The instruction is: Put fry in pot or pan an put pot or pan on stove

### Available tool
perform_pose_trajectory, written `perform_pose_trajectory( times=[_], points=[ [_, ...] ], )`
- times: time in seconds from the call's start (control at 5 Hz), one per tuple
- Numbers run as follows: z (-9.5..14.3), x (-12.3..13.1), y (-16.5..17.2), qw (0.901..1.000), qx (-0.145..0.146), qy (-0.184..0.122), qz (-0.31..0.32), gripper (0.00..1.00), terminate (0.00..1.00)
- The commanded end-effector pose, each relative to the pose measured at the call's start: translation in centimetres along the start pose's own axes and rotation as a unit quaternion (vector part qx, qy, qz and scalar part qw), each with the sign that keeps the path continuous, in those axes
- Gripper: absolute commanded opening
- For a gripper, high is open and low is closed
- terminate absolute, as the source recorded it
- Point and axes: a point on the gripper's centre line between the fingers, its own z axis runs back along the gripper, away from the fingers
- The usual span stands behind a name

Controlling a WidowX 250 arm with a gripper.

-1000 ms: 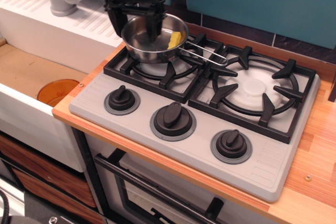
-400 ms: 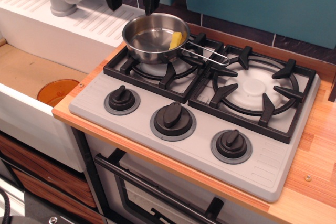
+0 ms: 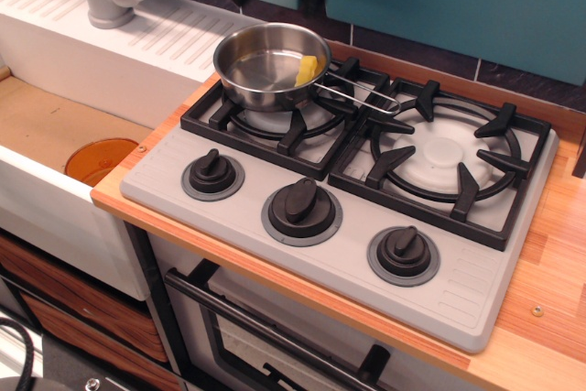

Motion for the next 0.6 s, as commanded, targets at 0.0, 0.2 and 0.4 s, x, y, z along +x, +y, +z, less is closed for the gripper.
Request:
perform_pose_trajectory(
  times=[0.0,0.2,0.4],
  points=[
    [2.7,1.3,-3.9,0.9988,-0.002,-0.048,-0.001,1.00,0.00],
    [2.4,2.1,-4.9,0.9992,-0.019,-0.033,-0.008,1.00,0.00],
    [1.0,3.2,-4.6,0.9973,-0.058,-0.042,-0.017,1.00,1.00]
  ],
)
